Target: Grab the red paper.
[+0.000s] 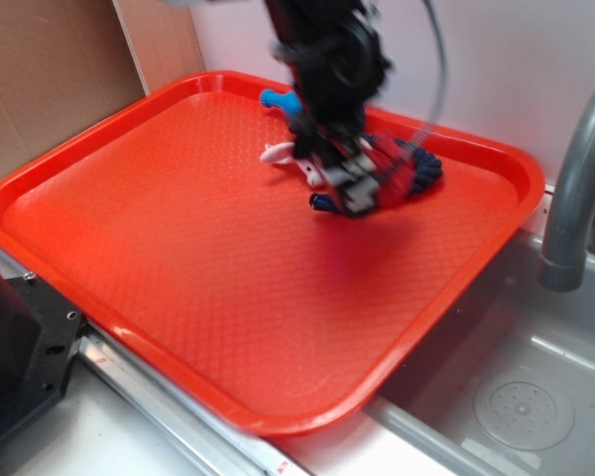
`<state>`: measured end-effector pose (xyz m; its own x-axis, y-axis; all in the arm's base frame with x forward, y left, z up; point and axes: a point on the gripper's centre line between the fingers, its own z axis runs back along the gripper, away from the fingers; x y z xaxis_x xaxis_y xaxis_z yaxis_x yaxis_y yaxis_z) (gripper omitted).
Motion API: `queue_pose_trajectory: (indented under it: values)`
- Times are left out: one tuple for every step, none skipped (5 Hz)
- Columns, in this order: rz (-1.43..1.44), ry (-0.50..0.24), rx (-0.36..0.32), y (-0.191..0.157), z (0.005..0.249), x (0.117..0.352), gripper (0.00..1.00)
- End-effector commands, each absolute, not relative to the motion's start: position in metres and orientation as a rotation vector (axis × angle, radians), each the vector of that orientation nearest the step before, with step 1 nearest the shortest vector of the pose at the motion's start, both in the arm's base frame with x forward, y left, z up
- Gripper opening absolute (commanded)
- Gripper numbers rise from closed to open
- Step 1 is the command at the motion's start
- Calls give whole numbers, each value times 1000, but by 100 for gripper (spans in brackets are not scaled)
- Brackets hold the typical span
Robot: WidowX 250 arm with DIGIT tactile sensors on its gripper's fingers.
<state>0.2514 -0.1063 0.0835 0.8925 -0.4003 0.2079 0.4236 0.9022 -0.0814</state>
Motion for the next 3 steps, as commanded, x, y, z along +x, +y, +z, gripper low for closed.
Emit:
queue_pose_trajectory:
  values:
    - [54,-78,-104,-32,175,166,0]
    - [303,-115,-107,-13,186,133,0]
    - [327,-118,-77,-14,187,134,0]
